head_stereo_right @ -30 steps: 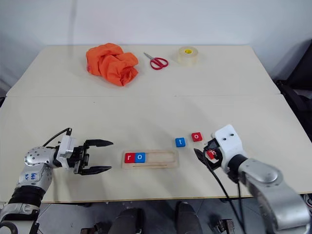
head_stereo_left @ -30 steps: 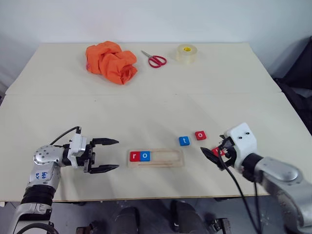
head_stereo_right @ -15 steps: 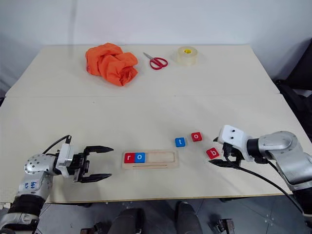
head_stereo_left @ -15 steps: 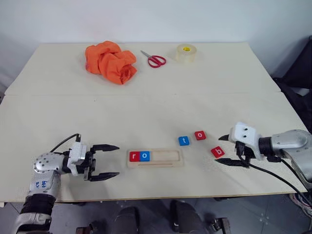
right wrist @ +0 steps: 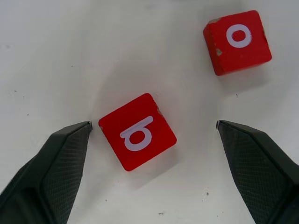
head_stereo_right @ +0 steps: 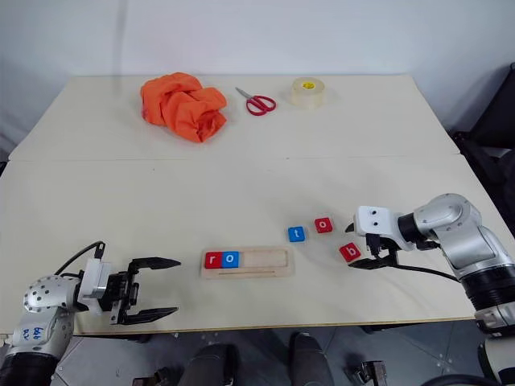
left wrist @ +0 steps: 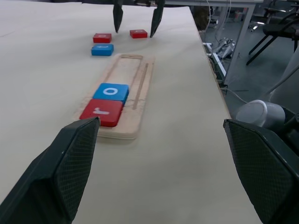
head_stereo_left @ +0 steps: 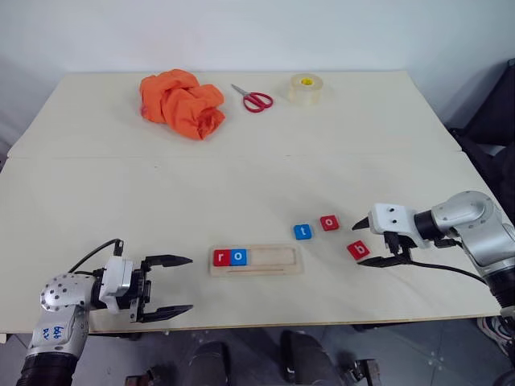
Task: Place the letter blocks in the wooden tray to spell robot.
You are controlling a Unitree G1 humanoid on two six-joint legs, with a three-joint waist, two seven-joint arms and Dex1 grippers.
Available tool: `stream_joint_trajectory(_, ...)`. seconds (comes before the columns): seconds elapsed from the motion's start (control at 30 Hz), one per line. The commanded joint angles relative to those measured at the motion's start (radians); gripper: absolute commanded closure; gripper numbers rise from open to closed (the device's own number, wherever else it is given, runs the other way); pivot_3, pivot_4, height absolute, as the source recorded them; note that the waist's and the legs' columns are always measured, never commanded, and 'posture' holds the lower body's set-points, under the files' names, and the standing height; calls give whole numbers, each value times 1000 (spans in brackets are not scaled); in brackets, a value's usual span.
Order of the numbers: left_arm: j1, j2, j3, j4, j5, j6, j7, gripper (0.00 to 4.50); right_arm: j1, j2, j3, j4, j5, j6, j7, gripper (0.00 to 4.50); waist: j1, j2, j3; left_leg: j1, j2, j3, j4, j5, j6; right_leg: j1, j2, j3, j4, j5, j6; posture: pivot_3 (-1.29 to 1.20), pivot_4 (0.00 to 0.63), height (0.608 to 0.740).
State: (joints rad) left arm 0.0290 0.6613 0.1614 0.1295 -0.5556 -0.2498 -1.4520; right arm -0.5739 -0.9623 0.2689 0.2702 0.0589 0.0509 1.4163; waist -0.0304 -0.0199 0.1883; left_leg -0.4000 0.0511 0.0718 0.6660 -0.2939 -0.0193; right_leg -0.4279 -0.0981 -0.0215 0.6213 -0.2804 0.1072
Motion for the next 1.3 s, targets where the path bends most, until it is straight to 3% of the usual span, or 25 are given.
stream_joint_trajectory(0.03,28,-3,31,-50,-21,5,18,0,-10,13,2,25,-25,-20,9,1327,0,0,0,0,0,0,0,0,0,0,0,0,0,0,0,0,150,740)
stream_joint_trajectory(0.2,35,-6,36,-62,-21,10,26,0,-16,33,-23,2,-7,16,-2,3013,-1,0,0,5,0,1,0,2,-2,3,0,0,0,3,-2,0,150,740)
stream_joint_trajectory(0.4,-9,-4,27,-21,-17,12,1,0,-3,26,-87,-113,66,164,-27,3038,1,0,0,10,2,2,-2,2,-3,7,1,2,1,2,-4,0,150,740)
stream_joint_trajectory(0.53,-101,1,19,94,-4,-5,-58,0,14,16,-171,-417,175,505,-125,3038,3,1,0,9,2,2,-2,2,-3,4,1,2,2,2,-5,0,150,740)
stream_joint_trajectory(0.63,-154,-3,8,170,12,-22,-99,0,8,-9,-116,-601,204,690,-135,3038,3,0,0,8,2,2,-3,2,-4,3,1,1,2,1,-6,0,150,740)
stream_joint_trajectory(0.83,-223,0,-7,250,22,-51,-118,0,-68,102,-22,-760,230,901,-272,3038,1,0,0,6,3,3,-3,1,-4,1,1,2,2,1,-6,0,150,740)
stream_joint_trajectory(1.0,-249,7,-21,266,23,-61,-129,0,-175,254,158,-766,183,1000,-394,3038,0,0,0,5,3,3,-3,1,-4,-1,1,2,3,1,-6,0,150,740)
stream_joint_trajectory(1.3,-200,-1,-35,163,5,-37,-106,0,-258,338,333,-715,146,1027,-464,3038,2,0,0,-5,1,2,0,1,-3,-7,0,0,3,1,-5,0,150,740)
